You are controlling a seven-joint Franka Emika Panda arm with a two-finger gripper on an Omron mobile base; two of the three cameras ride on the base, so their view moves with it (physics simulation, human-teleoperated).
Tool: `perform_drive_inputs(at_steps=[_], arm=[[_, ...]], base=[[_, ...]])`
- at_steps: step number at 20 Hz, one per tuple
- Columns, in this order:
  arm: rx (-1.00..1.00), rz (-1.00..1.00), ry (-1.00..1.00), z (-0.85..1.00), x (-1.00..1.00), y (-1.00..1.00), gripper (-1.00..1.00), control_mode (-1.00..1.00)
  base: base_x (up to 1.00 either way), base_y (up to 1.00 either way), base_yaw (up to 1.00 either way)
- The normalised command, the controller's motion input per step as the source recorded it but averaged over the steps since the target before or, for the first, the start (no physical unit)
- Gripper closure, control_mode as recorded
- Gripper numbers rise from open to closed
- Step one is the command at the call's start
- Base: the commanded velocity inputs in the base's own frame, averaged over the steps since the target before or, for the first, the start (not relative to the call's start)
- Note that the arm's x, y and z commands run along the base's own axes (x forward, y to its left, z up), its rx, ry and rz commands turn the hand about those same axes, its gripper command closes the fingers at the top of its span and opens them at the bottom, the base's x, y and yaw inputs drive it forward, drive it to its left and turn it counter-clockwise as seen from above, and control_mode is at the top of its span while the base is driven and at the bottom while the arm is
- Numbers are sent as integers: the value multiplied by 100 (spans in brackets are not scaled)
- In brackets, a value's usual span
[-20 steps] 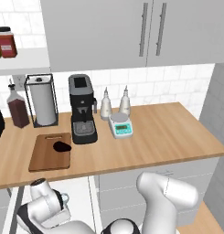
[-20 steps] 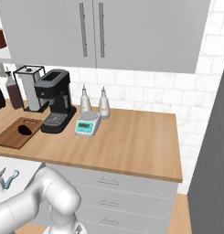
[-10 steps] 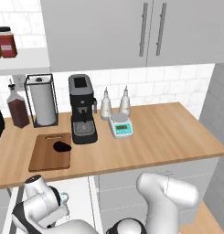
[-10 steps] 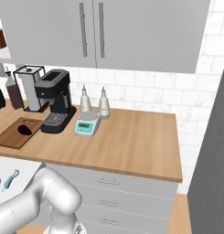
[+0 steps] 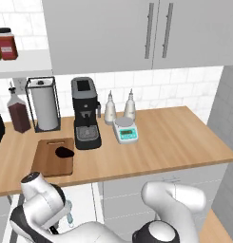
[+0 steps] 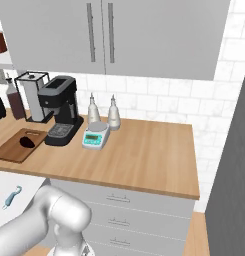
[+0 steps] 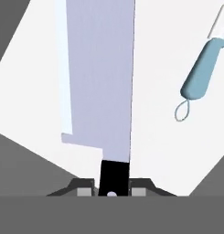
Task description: Place the appropriate cutting tool for cutting the avocado skin on the cutting board.
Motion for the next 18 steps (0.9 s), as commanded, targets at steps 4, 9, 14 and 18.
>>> perform_drive_inputs(at_steps=[4,9,14,18], arm=[[9,21,-1,83,-16,-50,100,-100],[11,23,0,84,-24,-33,100,-100],[9,20,0,71,-7,-24,100,-100],[11,10,0,41,65,-9,100,-100]], base=[[0,0,0],[0,0,0],[0,0,0],[0,0,0]])
